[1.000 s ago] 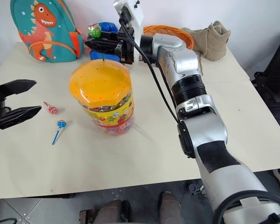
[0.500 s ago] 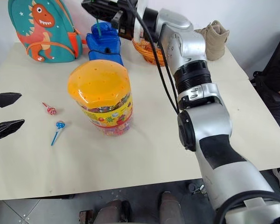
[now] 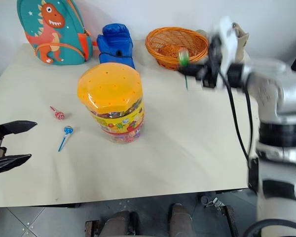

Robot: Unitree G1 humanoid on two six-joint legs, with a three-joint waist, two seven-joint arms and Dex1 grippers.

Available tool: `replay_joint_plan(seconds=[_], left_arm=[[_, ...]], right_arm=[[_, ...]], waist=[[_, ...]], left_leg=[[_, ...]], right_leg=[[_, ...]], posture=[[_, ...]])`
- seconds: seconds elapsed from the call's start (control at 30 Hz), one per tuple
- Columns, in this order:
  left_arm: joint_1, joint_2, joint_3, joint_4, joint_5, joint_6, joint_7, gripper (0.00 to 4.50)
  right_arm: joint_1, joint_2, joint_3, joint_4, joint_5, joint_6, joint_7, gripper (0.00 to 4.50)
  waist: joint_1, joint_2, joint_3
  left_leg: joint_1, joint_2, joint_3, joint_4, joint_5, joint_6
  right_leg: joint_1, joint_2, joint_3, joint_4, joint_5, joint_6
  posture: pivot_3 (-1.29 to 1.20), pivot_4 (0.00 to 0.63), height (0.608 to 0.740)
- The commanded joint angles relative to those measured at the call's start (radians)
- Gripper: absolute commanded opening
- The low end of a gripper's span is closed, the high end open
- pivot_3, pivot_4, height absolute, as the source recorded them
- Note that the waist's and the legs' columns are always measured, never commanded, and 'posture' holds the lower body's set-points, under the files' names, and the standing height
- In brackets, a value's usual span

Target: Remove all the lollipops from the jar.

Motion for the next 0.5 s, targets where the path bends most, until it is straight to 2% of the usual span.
replay_joint_plan(seconds=[0.03, 0.2, 0.3, 0.43, 0.5], left_arm=[[0.02, 0.008, -0.046, -0.034, 0.018, -0.025, -0.049, 4.5], [-0.001, 0.022, -0.127, -0.071, 0.015, -0.029, -0.058, 4.5], [-0.002, 0.041, -0.166, -0.095, 0.036, -0.018, -0.025, 4.5], [0.015, 0.051, -0.188, -0.114, 0.03, 0.007, -0.014, 4.5], [0.014, 0.052, -0.197, -0.119, 0.028, 0.011, -0.015, 4.5]], right_arm=[[0.14, -0.057, -0.042, -0.182, 0.077, 0.169, -0.035, 0.06], [0.257, -0.008, -0.074, -0.246, 0.088, 0.263, -0.15, 0.06], [0.286, 0.066, -0.072, -0.209, 0.039, 0.298, -0.266, 0.06], [0.304, 0.101, -0.061, -0.159, 0.006, 0.285, -0.334, 0.06], [0.312, 0.099, -0.047, -0.147, 0.002, 0.264, -0.341, 0.58]], waist=[[0.002, 0.0, 0.0], [0.01, 0.0, 0.0], [0.013, -0.001, -0.001], [0.014, -0.001, -0.001], [0.014, -0.001, -0.001]], left_leg=[[0.001, 0.0, 0.001, 0.0, 0.0, 0.0], [0.002, 0.001, 0.003, 0.0, 0.0, 0.0], [0.002, 0.001, 0.003, 0.0, 0.0, 0.0], [0.002, 0.0, 0.004, 0.0, 0.0, 0.0], [0.002, 0.0, 0.003, 0.0, 0.0, 0.0]], right_leg=[[0.0, 0.0, 0.001, 0.0, 0.0, 0.0], [0.0, 0.0, 0.003, 0.001, 0.0, 0.0], [0.0, 0.0, 0.003, 0.001, 0.0, 0.0], [-0.001, 0.0, 0.003, 0.001, 0.0, 0.0], [-0.001, 0.0, 0.003, 0.001, 0.0, 0.0]], posture=[[0.0, 0.15, 0.74], [0.0, 0.15, 0.74], [0.0, 0.15, 0.74], [0.0, 0.15, 0.74], [0.0, 0.15, 0.74]])
